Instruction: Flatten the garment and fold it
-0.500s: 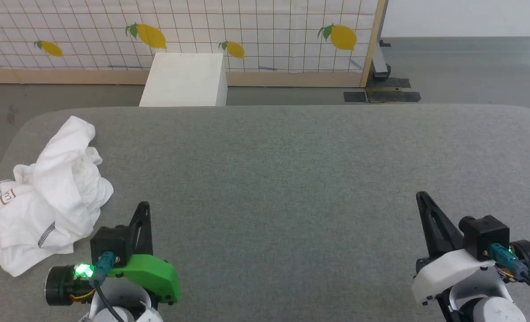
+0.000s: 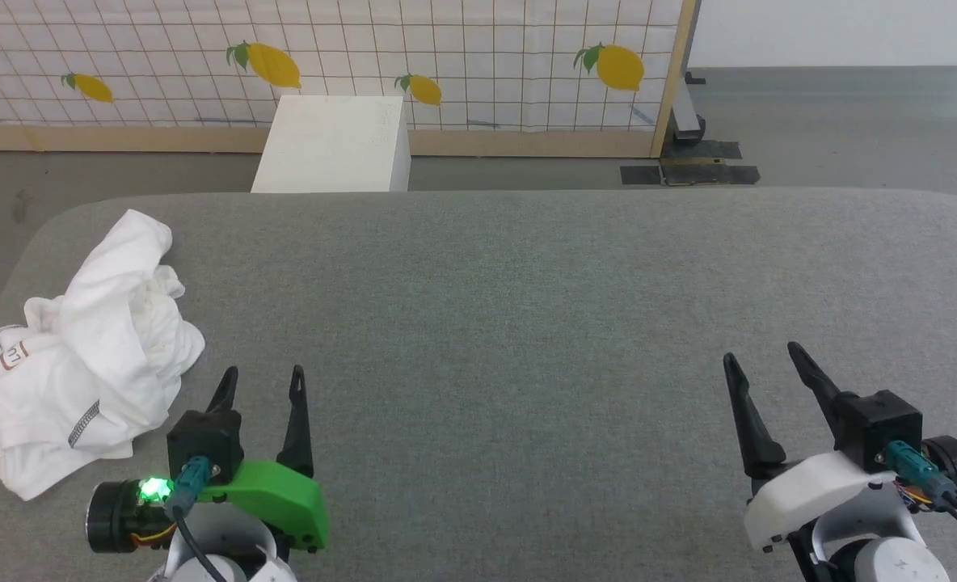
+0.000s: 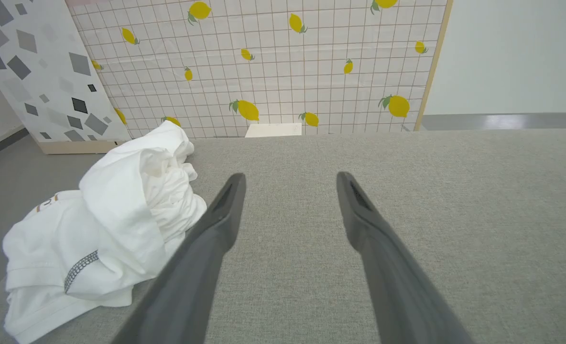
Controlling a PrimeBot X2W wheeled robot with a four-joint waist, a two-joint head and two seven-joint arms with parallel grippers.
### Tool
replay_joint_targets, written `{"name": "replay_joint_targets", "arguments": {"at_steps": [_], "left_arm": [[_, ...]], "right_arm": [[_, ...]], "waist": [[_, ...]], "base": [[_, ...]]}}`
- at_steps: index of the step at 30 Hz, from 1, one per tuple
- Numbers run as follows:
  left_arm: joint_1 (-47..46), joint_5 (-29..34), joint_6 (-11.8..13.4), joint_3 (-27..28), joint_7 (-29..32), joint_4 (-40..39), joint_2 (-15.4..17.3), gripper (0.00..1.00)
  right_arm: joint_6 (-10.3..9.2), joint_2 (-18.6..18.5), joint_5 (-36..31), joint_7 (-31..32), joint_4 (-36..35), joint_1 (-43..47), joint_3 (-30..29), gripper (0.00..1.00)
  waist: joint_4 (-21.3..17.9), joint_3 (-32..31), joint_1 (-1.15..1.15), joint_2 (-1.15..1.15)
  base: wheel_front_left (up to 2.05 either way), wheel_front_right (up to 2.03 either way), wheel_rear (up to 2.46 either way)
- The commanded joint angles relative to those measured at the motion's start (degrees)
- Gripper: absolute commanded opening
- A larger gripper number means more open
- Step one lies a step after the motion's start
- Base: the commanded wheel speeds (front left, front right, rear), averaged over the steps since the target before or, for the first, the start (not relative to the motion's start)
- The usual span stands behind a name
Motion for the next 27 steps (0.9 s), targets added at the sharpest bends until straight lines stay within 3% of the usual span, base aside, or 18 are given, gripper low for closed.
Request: {"name": "replay_joint_targets", "arguments": {"at_steps": [1,27], "left_arm": [[0.07,-0.25,0.19,-0.19,-0.62,0.38,-0.02,1.0],[0.65,-2.14,0.93,-0.45,-3.67,2.15,-0.04,1.0]], "right_arm": [[-0.01,0.0,0.84,-0.65,0.37,0.43,-0.14,1.0],[-0.02,0.02,4.93,-3.72,2.42,1.49,-0.31,1.0]], "waist": [[0.01,0.01,0.0,0.0],[4.28,0.18,0.0,0.0]], "base": [[0.0,0.0,0.0],[0.0,0.0,0.0]]}}
